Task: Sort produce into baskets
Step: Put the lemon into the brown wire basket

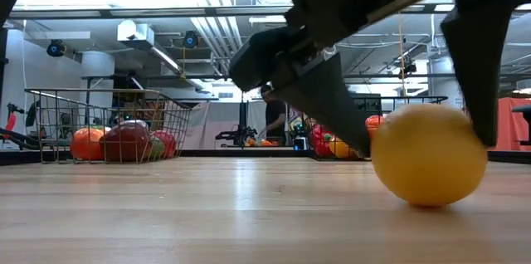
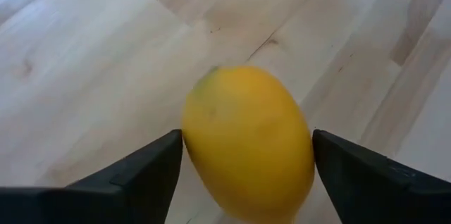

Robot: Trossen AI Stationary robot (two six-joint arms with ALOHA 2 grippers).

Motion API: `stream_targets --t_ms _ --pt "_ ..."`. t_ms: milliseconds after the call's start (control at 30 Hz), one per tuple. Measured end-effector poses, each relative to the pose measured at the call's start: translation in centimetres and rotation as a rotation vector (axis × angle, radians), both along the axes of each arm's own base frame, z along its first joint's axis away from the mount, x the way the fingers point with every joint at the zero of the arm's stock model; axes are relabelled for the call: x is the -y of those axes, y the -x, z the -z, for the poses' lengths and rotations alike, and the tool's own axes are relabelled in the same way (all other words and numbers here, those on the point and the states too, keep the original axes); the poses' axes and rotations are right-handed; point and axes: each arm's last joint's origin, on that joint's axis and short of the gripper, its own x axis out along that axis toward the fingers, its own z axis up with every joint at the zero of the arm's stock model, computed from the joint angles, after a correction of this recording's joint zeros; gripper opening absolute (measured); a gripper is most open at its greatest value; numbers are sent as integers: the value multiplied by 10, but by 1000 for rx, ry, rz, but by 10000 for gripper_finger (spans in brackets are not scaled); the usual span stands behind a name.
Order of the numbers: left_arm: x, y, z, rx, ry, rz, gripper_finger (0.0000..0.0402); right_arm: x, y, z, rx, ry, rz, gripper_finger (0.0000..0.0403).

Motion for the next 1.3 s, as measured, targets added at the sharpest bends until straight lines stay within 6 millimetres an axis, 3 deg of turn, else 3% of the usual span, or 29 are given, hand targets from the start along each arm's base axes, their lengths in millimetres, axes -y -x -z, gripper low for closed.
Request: stream_targets --t_ms 233,833,933,1067,1300 --pt "-2 -1 2 1 -16 -1 317 0 0 0 2 -1 0 352" --pt "-2 -3 18 -64 -47 90 309 0 -2 -1 46 20 7 352" --pt "-2 -3 17 -69 -58 100 291 0 -2 -1 47 22 3 352" --pt "-2 -3 13 -73 -79 120 227 0 -2 -1 48 24 1 352" --pt "1 4 3 -99 -121 178 224 1 -4 -1 93 48 -2 352"
